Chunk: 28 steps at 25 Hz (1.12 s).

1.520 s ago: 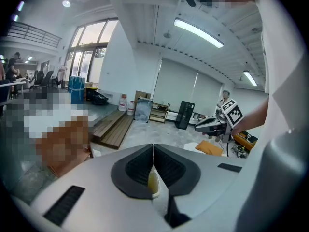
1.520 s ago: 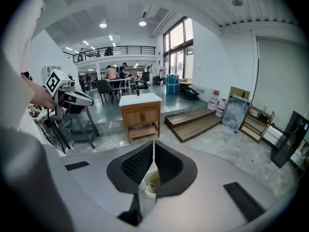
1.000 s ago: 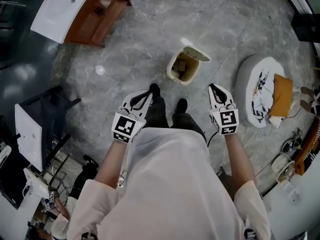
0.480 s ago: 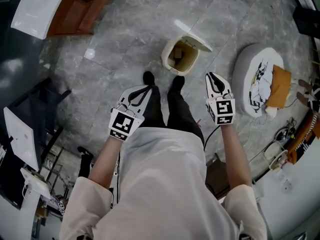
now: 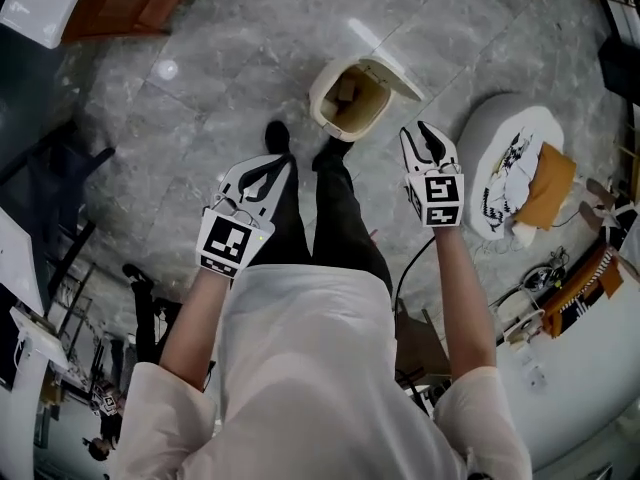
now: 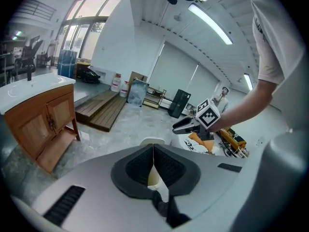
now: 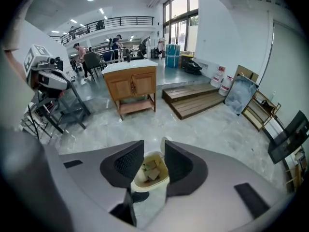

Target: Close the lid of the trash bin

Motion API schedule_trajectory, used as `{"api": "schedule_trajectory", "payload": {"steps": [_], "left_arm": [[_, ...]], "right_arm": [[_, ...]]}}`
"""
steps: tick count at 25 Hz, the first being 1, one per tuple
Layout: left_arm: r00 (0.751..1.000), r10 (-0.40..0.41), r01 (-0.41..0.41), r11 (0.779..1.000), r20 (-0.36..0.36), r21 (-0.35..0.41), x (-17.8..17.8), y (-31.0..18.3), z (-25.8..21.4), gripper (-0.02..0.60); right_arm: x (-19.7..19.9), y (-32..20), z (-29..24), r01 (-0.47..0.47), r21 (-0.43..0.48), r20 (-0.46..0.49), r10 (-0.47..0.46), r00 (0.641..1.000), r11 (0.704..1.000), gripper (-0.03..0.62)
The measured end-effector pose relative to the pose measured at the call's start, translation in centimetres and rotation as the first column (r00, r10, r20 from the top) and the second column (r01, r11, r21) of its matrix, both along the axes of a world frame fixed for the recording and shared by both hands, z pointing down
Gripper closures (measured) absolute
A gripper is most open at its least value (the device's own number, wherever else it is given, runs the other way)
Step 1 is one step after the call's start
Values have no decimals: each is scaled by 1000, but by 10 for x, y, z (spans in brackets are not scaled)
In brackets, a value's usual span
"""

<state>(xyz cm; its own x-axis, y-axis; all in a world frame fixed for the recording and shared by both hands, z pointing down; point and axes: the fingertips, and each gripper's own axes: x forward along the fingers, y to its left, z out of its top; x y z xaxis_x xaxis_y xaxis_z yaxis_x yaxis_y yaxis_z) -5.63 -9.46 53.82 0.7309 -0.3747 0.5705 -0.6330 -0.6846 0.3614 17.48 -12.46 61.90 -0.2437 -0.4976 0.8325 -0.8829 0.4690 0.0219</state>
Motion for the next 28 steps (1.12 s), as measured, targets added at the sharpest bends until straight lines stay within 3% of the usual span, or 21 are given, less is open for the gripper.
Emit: {"api": "schedule_trajectory", "payload": {"steps": [16, 22, 28], "left_arm": [[995, -103, 104, 992, 8, -73, 36, 4, 50, 563], [993, -116, 117, 989, 15, -96, 41, 12, 68, 563], [992, -122, 124, 984, 28, -126, 38, 25, 85, 563]], "right_arm": [[35, -38, 99, 119, -139, -31, -124, 992, 983, 391], [60, -42, 139, 118, -181, -84, -135, 987, 976, 359], [58, -41, 155, 126, -181, -98, -145, 985, 975, 353]]}}
